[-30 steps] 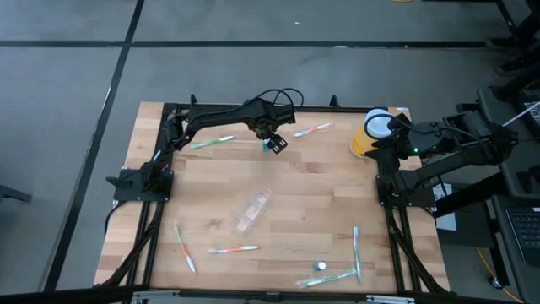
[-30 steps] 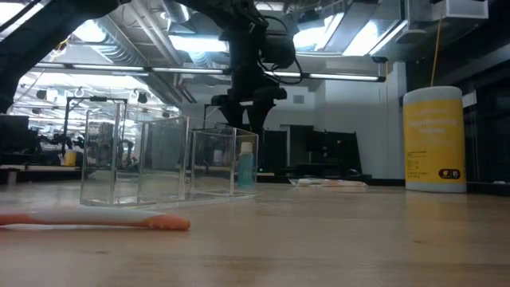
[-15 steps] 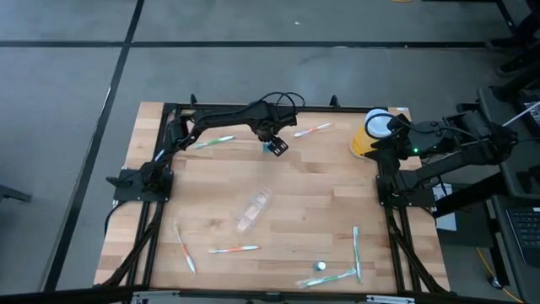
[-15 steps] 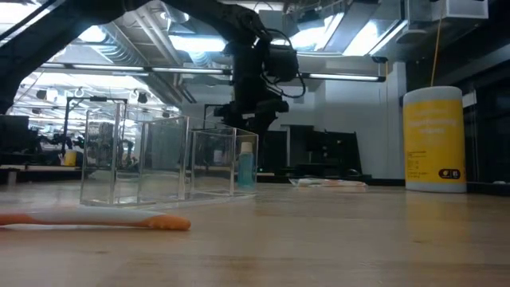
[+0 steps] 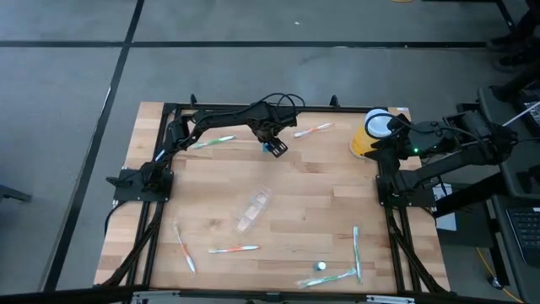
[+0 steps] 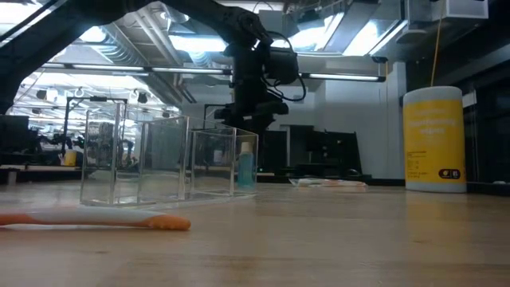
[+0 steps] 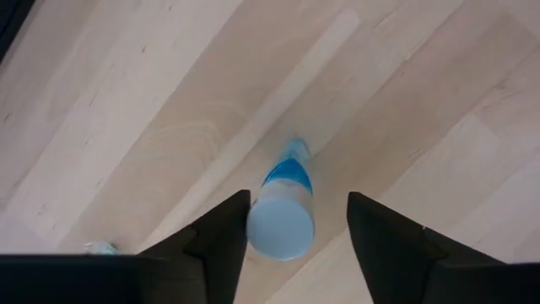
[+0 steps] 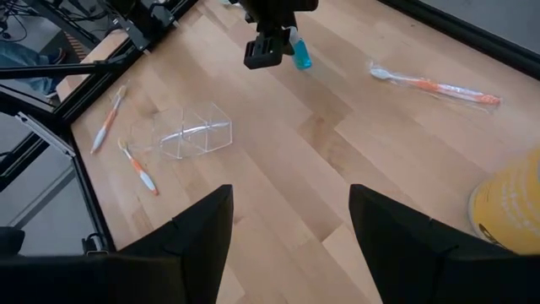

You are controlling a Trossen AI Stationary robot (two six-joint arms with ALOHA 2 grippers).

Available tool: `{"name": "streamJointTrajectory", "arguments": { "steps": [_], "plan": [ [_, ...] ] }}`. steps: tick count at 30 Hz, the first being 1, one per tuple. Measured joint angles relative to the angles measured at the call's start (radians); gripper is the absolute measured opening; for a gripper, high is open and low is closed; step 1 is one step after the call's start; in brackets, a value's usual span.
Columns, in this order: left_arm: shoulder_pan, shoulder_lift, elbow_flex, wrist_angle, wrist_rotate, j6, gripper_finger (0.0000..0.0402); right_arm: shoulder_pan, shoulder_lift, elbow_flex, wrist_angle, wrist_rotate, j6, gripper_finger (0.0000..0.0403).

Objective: Pick & Place toothbrushing station
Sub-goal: Put the top mouthwash into the transparent organizer

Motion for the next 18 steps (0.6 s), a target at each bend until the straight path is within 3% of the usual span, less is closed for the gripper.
{"name": "streamJointTrajectory", "arguments": {
  "steps": [13, 18],
  "plan": [
    [0.011, -0.001, 0.0, -0.036, 0.0, 0.02, 0.009, 0.0, 0.0, 0.0, 0.0, 0.0, 0.0, 0.024],
    [0.018, -0.002, 0.0, -0.034, -0.009, 0.028, 0.0087, 0.0, 0.0, 0.0, 0.0, 0.0, 0.0, 0.024]
  ]
}}
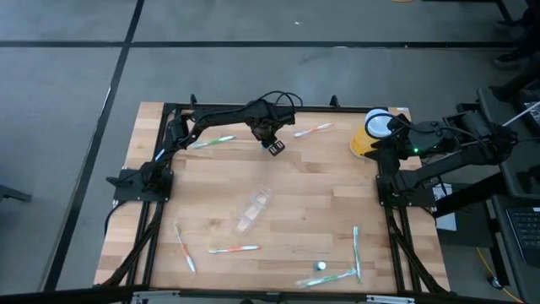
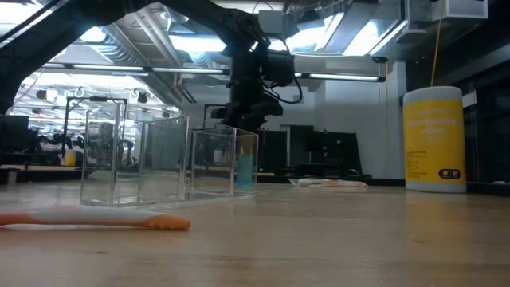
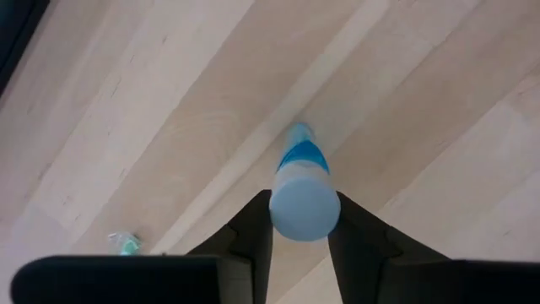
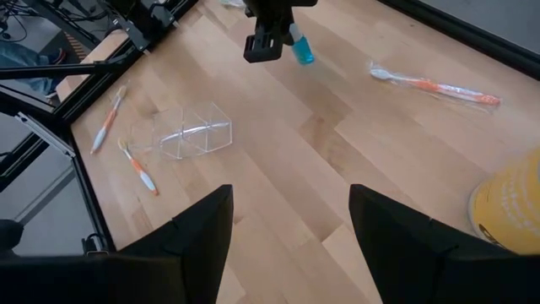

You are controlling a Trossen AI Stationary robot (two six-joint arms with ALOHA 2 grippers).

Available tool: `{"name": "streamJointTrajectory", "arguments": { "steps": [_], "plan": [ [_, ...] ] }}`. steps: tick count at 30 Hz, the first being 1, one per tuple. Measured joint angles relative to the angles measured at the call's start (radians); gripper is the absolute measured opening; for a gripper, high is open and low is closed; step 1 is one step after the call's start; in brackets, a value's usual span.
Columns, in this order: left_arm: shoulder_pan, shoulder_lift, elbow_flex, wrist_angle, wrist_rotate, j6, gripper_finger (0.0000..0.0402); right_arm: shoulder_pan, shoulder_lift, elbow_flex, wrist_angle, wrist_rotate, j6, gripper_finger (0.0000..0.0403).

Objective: Pick & Place toothbrushing station
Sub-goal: Put the top mouthwash into the transparent organizer

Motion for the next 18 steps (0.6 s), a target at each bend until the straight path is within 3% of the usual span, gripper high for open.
{"name": "streamJointTrajectory", "arguments": {
  "steps": [8, 15, 18],
  "plan": [
    [0.0, -0.035, 0.001, -0.014, -0.008, 0.016, 0.0087, 0.0, 0.0, 0.0, 0.002, 0.016, 0.0, 0.0239],
    [-0.008, -0.177, 0.003, -0.117, -0.024, -0.014, 0.0087, 0.0, 0.0, 0.0, 0.01, 0.026, -0.012, 0.0239],
    [-0.045, -0.259, -0.001, -0.187, -0.1, -0.052, 0.0087, 0.0, -0.003, 0.0, 0.009, 0.027, -0.014, 0.0239]
  ]
}}
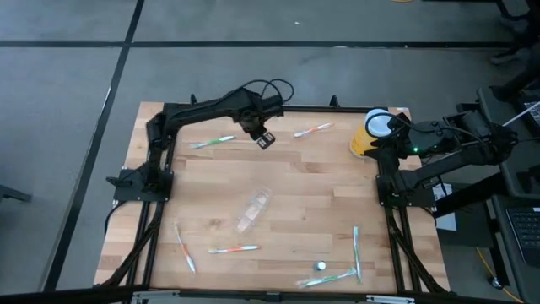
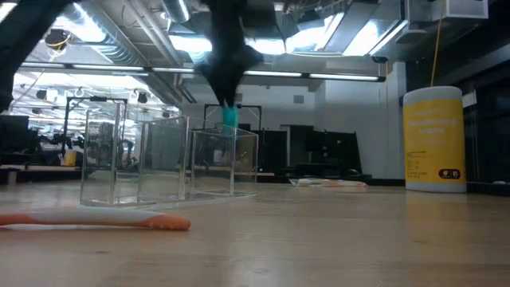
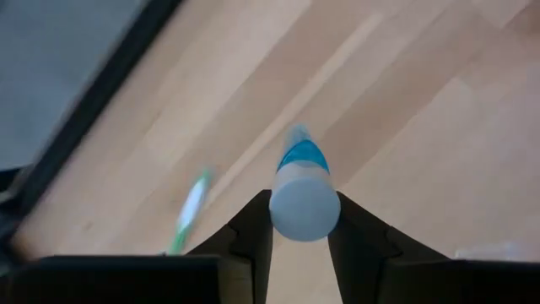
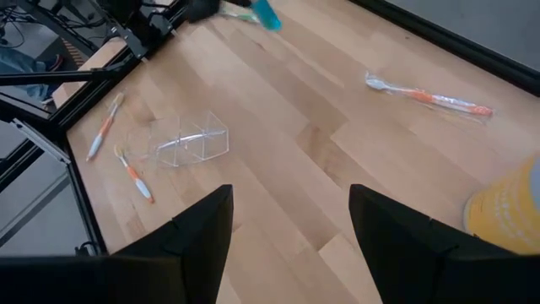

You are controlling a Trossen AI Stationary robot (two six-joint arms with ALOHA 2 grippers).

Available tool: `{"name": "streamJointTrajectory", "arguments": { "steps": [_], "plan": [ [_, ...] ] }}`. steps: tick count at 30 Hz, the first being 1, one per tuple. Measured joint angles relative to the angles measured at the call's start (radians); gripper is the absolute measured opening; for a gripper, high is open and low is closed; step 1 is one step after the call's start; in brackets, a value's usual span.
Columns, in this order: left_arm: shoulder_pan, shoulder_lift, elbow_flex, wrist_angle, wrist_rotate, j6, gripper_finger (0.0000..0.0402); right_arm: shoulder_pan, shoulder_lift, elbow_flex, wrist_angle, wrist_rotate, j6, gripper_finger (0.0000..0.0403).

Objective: Pick & Place toothbrushing station
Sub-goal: Put the top mouthwash into the transparent organizer

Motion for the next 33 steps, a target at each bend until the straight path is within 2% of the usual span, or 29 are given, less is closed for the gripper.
{"name": "streamJointTrajectory", "arguments": {
  "steps": [2, 4, 9, 13, 17, 22, 28, 33],
  "plan": [
    [-0.035, -0.063, -0.004, -0.053, -0.055, -0.045, 0.0087, 0.0, -0.005, 0.0, 0.0, 0.0, 0.0, 0.0239],
    [-0.071, -0.125, -0.016, -0.096, -0.067, -0.114, 0.0087, 0.0, -0.01, 0.0, 0.0, 0.006, 0.0, 0.0239],
    [-0.175, -0.277, -0.094, -0.134, -0.052, -0.372, 0.0087, 0.001, -0.025, 0.0, 0.002, 0.018, 0.0, 0.0239],
    [-0.307, -0.353, -0.181, -0.128, -0.022, -0.591, 0.0087, 0.001, -0.031, 0.0, 0.024, 0.018, -0.005, 0.0239],
    [-0.452, -0.363, -0.252, -0.118, 0.007, -0.799, 0.0087, 0.001, -0.032, 0.0, 0.055, 0.016, -0.03, 0.0239],
    [-0.578, -0.318, -0.296, 0.008, 0.043, -0.958, 0.0087, 0.001, -0.032, 0.0, 0.061, 0.009, -0.034, 0.0239],
    [-0.611, -0.254, -0.295, 0.128, 0.091, -0.996, 0.0087, 0.001, -0.032, 0.0, 0.065, -0.001, -0.023, 0.0239],
    [-0.612, -0.226, -0.295, 0.135, 0.102, -0.986, 0.0087, 0.001, -0.032, 0.0, 0.069, -0.008, -0.019, 0.0239]
  ]
}}
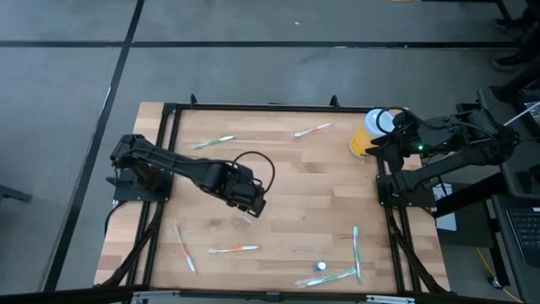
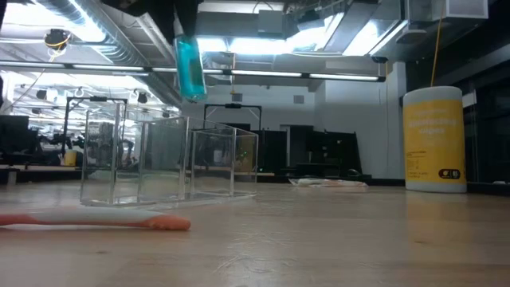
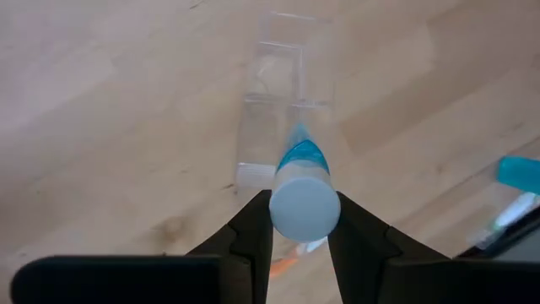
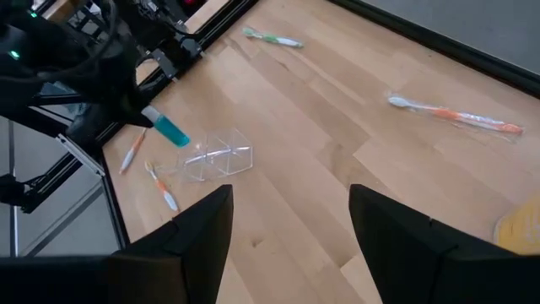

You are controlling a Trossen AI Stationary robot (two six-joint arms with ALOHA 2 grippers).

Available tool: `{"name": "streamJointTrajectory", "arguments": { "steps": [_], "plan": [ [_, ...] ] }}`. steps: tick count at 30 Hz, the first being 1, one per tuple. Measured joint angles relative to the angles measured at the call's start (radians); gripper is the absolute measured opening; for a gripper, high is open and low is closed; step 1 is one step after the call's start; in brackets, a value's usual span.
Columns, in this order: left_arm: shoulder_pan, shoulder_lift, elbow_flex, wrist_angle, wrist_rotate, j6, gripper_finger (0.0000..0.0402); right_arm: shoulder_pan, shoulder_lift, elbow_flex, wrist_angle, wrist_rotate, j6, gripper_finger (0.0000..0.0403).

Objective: Pick & Place toothbrushing station
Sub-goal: Put the top mouthwash into the transparent organizer

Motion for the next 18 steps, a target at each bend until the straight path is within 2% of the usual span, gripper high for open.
{"name": "streamJointTrajectory", "arguments": {
  "steps": [18],
  "plan": [
    [0.008, 0.132, 0.0, -0.013, -0.035, 0.066, 0.0087, 0.0, 0.0, 0.0, 0.001, 0.005, 0.019, 0.0239]
  ]
}}
